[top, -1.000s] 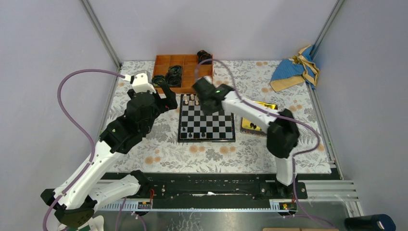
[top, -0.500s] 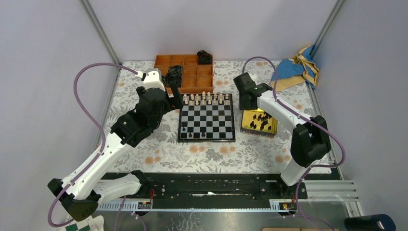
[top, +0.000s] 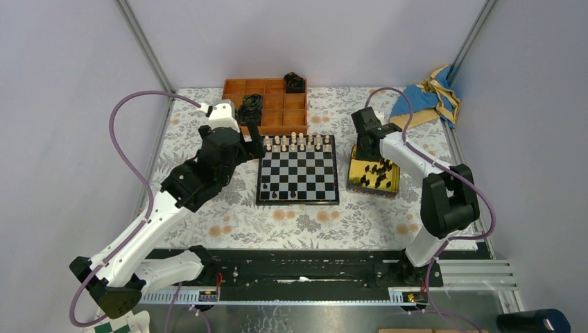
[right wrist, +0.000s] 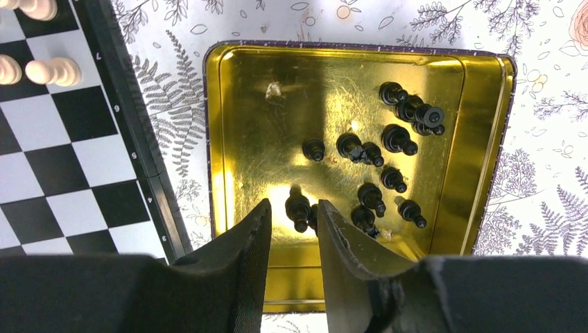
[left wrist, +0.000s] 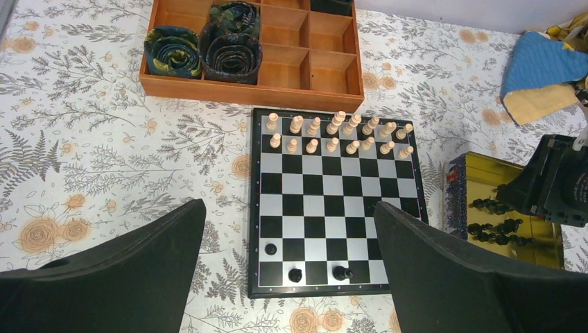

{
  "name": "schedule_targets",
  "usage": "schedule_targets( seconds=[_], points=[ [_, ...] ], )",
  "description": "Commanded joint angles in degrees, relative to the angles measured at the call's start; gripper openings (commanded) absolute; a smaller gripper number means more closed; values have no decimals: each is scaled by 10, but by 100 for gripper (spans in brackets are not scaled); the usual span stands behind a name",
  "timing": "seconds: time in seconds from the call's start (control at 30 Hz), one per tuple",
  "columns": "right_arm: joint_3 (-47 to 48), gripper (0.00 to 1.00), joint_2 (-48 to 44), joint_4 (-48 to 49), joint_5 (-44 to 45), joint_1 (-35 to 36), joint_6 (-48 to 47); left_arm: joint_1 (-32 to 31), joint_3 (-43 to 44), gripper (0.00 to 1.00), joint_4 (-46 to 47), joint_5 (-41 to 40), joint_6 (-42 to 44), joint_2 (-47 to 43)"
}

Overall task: Set up the chess pieces on the board
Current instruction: Pick up the chess piece from the storage box.

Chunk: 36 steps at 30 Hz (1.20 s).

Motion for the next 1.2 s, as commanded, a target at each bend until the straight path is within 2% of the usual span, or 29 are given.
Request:
schedule_targets(
  seconds=[0.0,1.17],
  points=[
    [-6,37,14,29,-21,-15,11,3,-2,99,30,1,16,7],
    [-24,34,83,72,-51,-59,6,3,0,99,30,5,22,38]
  ],
)
